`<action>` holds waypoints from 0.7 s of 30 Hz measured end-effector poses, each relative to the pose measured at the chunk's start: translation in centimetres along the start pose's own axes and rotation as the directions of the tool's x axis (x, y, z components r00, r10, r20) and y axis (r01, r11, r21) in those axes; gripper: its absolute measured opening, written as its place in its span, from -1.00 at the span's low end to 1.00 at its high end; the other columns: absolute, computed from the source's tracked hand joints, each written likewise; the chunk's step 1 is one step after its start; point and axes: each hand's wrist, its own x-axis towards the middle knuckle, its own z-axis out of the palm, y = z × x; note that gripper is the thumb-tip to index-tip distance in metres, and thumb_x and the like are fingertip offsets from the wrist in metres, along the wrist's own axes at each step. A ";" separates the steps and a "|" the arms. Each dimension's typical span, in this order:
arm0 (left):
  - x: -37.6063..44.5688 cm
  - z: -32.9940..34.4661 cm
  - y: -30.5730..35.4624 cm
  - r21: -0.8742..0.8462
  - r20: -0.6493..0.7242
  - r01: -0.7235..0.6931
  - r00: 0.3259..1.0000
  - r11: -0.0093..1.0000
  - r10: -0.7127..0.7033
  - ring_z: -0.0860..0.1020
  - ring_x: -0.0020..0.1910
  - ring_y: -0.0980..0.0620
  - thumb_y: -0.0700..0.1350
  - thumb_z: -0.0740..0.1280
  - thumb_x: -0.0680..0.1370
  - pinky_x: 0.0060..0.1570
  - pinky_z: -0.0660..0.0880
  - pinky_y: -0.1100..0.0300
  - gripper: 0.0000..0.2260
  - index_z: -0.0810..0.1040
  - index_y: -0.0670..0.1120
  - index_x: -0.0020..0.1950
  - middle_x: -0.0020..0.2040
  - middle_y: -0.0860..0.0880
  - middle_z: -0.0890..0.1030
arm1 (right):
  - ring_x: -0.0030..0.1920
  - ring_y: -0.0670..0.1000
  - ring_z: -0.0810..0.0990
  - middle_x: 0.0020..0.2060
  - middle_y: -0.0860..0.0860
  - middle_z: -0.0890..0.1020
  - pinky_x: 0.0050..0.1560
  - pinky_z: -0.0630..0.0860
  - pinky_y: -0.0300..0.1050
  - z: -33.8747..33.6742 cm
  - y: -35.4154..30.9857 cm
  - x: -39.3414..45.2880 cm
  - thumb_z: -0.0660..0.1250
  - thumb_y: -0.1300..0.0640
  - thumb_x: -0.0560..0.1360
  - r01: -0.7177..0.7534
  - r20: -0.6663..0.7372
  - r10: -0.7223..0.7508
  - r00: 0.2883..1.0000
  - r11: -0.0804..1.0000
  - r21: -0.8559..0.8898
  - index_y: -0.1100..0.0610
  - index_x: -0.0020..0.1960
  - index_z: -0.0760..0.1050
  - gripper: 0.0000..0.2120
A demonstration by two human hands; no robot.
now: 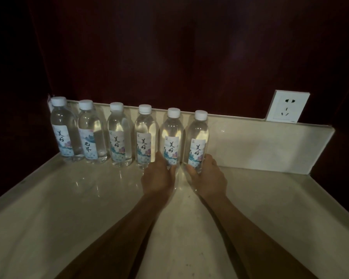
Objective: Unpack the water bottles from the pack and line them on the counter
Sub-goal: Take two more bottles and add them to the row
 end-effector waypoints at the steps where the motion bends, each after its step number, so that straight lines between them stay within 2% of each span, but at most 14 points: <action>1: -0.1 0.0 -0.1 -0.002 -0.007 -0.001 1.000 1.000 0.001 0.58 0.19 -0.15 0.07 0.32 0.62 0.07 0.49 0.02 -0.57 0.36 -0.12 0.39 0.17 -0.13 0.62 | 0.11 0.17 0.60 0.17 0.07 0.55 -0.01 0.50 -0.01 -0.1 -0.1 0.0 0.31 -0.27 0.51 -0.006 0.004 0.006 1.000 1.000 0.016 0.10 0.28 0.34 -0.46; 4: -0.3 0.2 -0.2 -0.011 -0.022 -0.022 1.000 1.000 0.022 0.60 0.14 -0.13 0.11 0.33 0.60 0.04 0.49 0.05 -0.57 0.39 -0.12 0.34 0.12 -0.11 0.63 | 0.12 0.16 0.61 0.17 0.07 0.55 0.01 0.50 0.00 -0.2 -0.1 0.0 0.34 -0.29 0.48 -0.018 0.013 0.018 1.000 0.999 0.029 0.10 0.28 0.34 -0.42; 8: -0.1 0.4 -0.3 -0.026 -0.026 -0.018 1.000 0.999 0.017 0.62 0.09 -0.11 0.06 0.35 0.59 -0.06 0.46 0.10 -0.68 0.46 -0.11 0.23 0.08 -0.09 0.65 | 0.13 0.16 0.61 0.19 0.07 0.55 -0.04 0.46 -0.04 -0.2 -0.1 0.0 0.34 -0.27 0.50 -0.016 0.018 0.016 1.000 1.000 0.003 0.10 0.30 0.35 -0.43; 12: 0.2 0.7 -0.5 -0.023 -0.034 -0.013 0.999 1.000 0.012 0.62 0.11 -0.13 0.06 0.35 0.60 0.02 0.52 0.03 -0.66 0.47 -0.10 0.27 0.12 -0.12 0.66 | 0.14 0.17 0.59 0.20 0.07 0.53 -0.10 0.35 -0.11 -0.3 0.0 -0.1 0.33 -0.22 0.52 0.004 0.031 -0.005 1.000 1.000 0.001 0.11 0.31 0.34 -0.47; 18: 0.4 0.9 -0.5 0.003 -0.038 -0.036 0.999 0.999 0.036 0.61 0.15 -0.17 0.04 0.31 0.62 0.06 0.52 -0.02 -0.64 0.43 -0.14 0.32 0.16 -0.15 0.64 | 0.14 0.17 0.59 0.20 0.07 0.52 -0.10 0.33 -0.11 -0.4 0.0 -0.1 0.34 -0.18 0.52 0.007 0.021 -0.008 1.000 1.000 0.012 0.11 0.30 0.34 -0.50; 21: 0.4 0.9 -0.6 -0.016 -0.023 -0.028 0.999 0.999 0.028 0.61 0.13 -0.15 0.04 0.32 0.61 0.06 0.53 -0.03 -0.65 0.45 -0.12 0.31 0.14 -0.13 0.66 | 0.12 0.18 0.60 0.19 0.07 0.49 -0.08 0.38 -0.08 -0.3 0.0 -0.1 0.35 -0.20 0.50 -0.003 0.027 0.003 1.000 1.000 0.026 0.10 0.30 0.34 -0.47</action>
